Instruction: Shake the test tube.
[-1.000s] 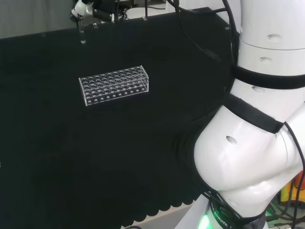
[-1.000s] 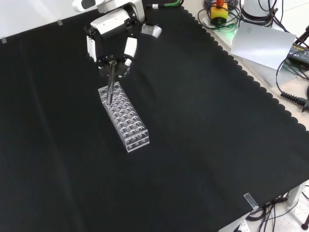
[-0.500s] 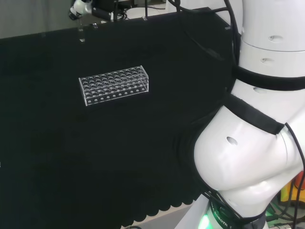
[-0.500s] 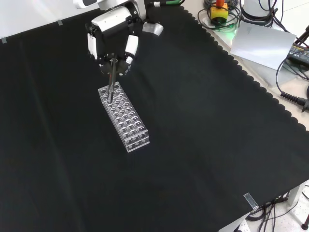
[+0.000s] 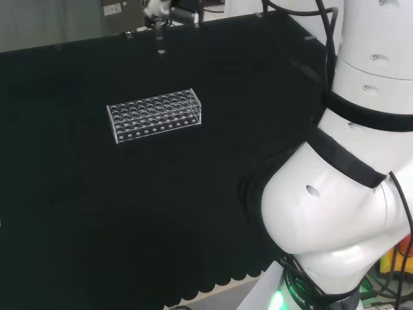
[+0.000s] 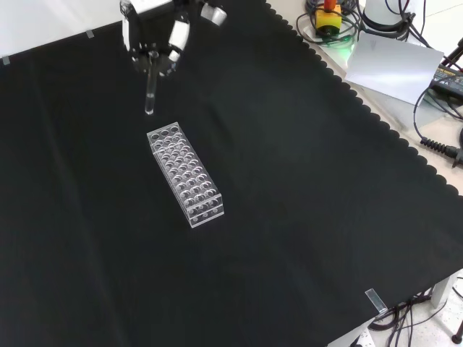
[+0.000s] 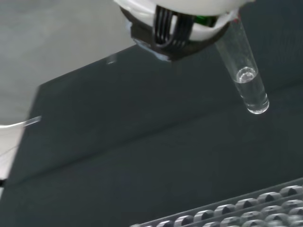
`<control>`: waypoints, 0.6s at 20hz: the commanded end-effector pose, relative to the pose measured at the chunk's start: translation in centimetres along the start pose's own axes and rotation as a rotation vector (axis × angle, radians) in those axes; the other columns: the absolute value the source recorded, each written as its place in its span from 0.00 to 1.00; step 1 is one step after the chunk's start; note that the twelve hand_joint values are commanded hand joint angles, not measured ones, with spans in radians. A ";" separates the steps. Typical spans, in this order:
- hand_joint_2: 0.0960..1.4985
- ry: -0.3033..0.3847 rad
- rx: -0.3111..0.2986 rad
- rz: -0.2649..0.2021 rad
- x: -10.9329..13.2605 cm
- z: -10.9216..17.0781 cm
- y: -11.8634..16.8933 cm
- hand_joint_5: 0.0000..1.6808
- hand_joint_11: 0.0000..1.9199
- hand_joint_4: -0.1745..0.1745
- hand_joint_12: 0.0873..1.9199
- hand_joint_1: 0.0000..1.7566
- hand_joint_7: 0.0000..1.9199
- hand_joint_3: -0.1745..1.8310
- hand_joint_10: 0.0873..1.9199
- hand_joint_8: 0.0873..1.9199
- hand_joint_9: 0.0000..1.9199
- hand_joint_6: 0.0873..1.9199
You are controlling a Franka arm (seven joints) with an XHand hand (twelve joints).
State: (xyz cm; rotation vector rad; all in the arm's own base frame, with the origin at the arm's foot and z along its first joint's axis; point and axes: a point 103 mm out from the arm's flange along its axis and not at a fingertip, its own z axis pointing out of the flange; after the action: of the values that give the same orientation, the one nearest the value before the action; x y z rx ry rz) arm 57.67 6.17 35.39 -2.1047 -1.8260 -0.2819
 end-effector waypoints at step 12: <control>0.54 -0.059 -0.028 0.093 -3.7 -1.8 -0.1 0.74 0.58 0.00 0.51 0.81 0.85 0.21 0.29 0.29 0.65 0.26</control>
State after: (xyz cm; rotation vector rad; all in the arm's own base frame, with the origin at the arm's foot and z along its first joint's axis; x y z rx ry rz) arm 56.48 -0.67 35.99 -2.2873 -1.7369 -0.1907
